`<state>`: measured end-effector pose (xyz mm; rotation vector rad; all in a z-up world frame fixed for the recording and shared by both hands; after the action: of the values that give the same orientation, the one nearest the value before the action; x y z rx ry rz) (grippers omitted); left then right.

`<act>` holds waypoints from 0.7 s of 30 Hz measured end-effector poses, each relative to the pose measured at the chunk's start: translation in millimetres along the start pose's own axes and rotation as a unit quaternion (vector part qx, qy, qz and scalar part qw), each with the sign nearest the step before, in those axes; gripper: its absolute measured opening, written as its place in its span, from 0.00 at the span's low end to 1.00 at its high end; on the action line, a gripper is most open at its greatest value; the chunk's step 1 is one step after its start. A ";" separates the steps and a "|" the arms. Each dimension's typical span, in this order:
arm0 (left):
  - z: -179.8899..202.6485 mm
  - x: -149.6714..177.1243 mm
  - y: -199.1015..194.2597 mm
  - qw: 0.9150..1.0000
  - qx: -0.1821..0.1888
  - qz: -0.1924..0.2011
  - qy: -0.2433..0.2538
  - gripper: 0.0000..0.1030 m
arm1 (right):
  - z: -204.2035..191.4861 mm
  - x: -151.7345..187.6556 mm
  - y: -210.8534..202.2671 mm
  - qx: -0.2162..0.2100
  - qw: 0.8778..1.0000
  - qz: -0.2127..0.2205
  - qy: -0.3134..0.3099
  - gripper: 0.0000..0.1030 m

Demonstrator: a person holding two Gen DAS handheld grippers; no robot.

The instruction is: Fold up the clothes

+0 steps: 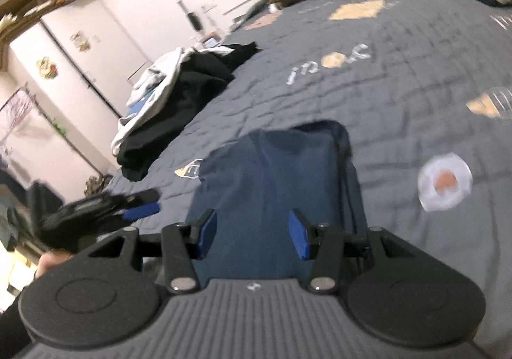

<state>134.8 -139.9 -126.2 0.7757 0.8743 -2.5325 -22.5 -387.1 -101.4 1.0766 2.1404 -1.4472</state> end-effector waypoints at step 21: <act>-31.2 -49.0 78.2 0.999 0.029 -0.031 0.020 0.12 | 14.7 -26.1 93.2 -0.005 1.000 -0.020 0.014 0.48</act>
<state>223.1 -171.2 -153.2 0.8312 0.8541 -2.6151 62.1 -392.6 -150.3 1.0605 2.1985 -1.4459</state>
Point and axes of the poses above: each gripper's, at about its wrist camera, not at the fingertips, and y roughly the way its jaws point, z to its right, x to its underside, the point moved 8 cm from there along y, roughly the way its jaws point, and after that the axes turned 9 degrees about x, right-handed, at the moved point
